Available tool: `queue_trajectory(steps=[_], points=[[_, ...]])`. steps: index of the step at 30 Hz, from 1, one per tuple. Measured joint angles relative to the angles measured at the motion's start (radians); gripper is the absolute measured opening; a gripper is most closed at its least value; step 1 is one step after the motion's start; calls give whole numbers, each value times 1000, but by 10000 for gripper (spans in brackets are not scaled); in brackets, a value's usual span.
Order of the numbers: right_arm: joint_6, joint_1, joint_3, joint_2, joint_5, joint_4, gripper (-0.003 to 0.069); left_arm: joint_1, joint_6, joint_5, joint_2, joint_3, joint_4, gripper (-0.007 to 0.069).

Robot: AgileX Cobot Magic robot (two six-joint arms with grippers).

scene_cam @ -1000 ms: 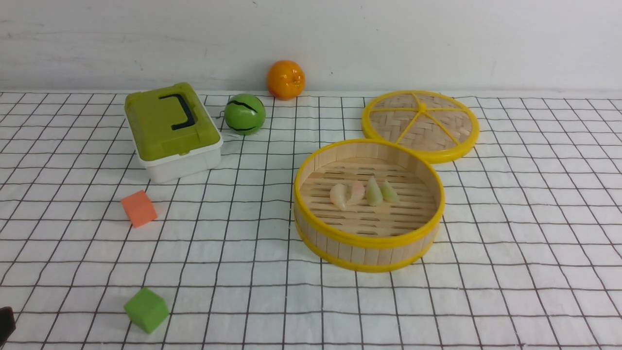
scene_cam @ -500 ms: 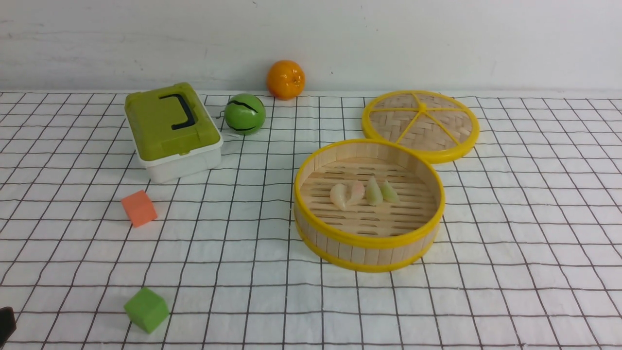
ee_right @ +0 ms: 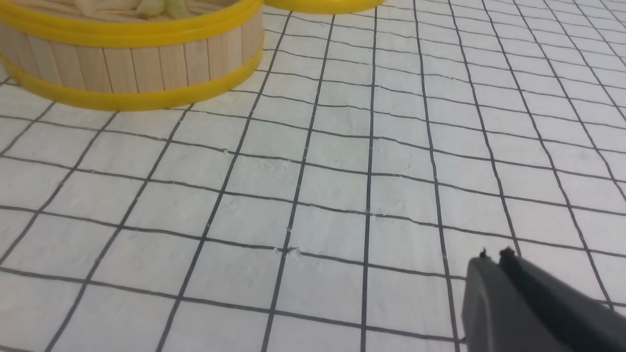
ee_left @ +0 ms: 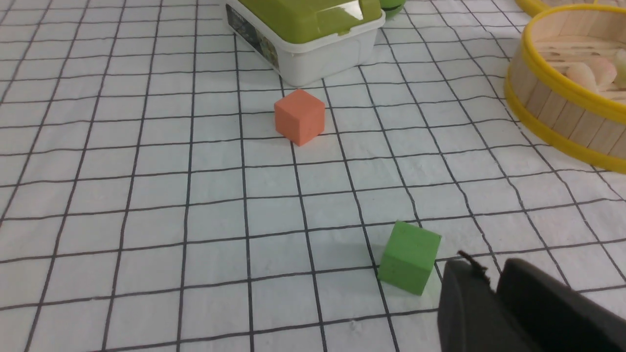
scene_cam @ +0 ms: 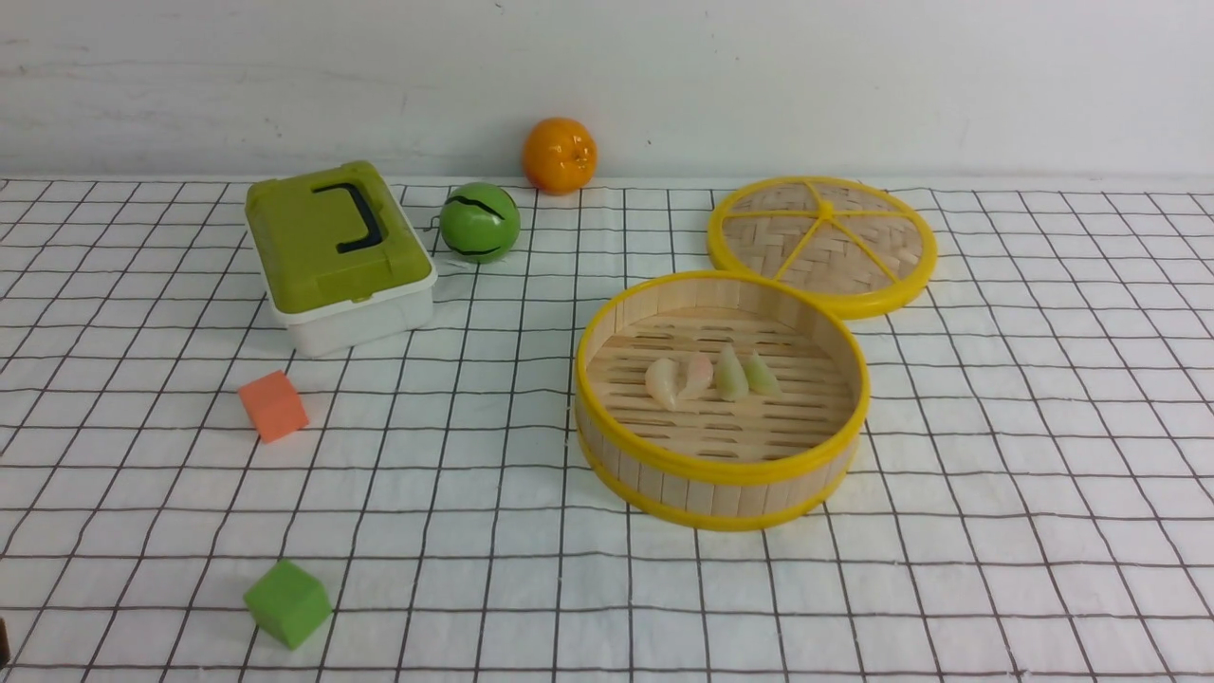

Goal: Put the dumplings into the steamer on the table with the white tablecloth.

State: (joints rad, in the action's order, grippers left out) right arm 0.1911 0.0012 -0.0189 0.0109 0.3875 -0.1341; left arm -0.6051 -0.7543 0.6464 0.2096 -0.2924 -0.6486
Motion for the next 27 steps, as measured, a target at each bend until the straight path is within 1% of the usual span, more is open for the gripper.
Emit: queue_trajectory(steps=[2, 3, 4, 5, 6, 7, 8, 9, 10, 12, 13, 14, 15, 16, 18, 21, 27], points=[[0, 0, 0, 0, 0, 0, 20, 18, -1, -23, -43, 20, 25, 90], [0, -1, 0, 0, 0, 0, 20, 58, -2, -68, -75, 35, 68, 72], [0, -1, 0, 0, 0, 0, 20, 71, -2, -74, -84, 40, 85, 69], [0, 0, 0, 0, 0, 0, 20, 119, 1, -123, -110, 54, 138, 35], [0, 0, 0, 0, 0, 0, 20, 146, 9, -144, -123, 62, 168, 23], [0, -1, 0, 0, 0, 0, 22, 212, 43, -195, -149, 84, 242, -13], [0, -1, 0, 0, 0, 0, 26, 280, 96, -238, -171, 112, 320, -13], [0, -1, 0, 0, 1, 0, 27, 289, 118, -252, -174, 117, 331, -13], [0, -1, 0, 0, 1, 0, 29, 352, 204, -295, -192, 154, 407, -13], [0, -1, 0, 0, 1, 0, 31, 417, 328, -337, -212, 217, 498, -13], [0, -1, 0, 0, 1, 0, 32, 454, 419, -361, -217, 256, 544, -13], [0, -1, 0, 0, 1, 0, 34, 468, 465, -367, -218, 280, 571, -13], [0, -1, 0, 0, 1, 0, 34, 475, 475, -367, -218, 290, 584, -13], [0, -1, 0, 0, 1, 0, 37, 487, 537, -359, -218, 310, 620, -13], [0, -1, 0, 0, 2, 0, 40, 495, 597, -316, -218, 318, 662, -13], [0, -1, 0, 0, 2, 0, 42, 496, 630, -263, -218, 322, 678, -13], [0, 0, 0, 0, 2, 0, 55, 496, 651, -258, -218, 322, 683, -13]])
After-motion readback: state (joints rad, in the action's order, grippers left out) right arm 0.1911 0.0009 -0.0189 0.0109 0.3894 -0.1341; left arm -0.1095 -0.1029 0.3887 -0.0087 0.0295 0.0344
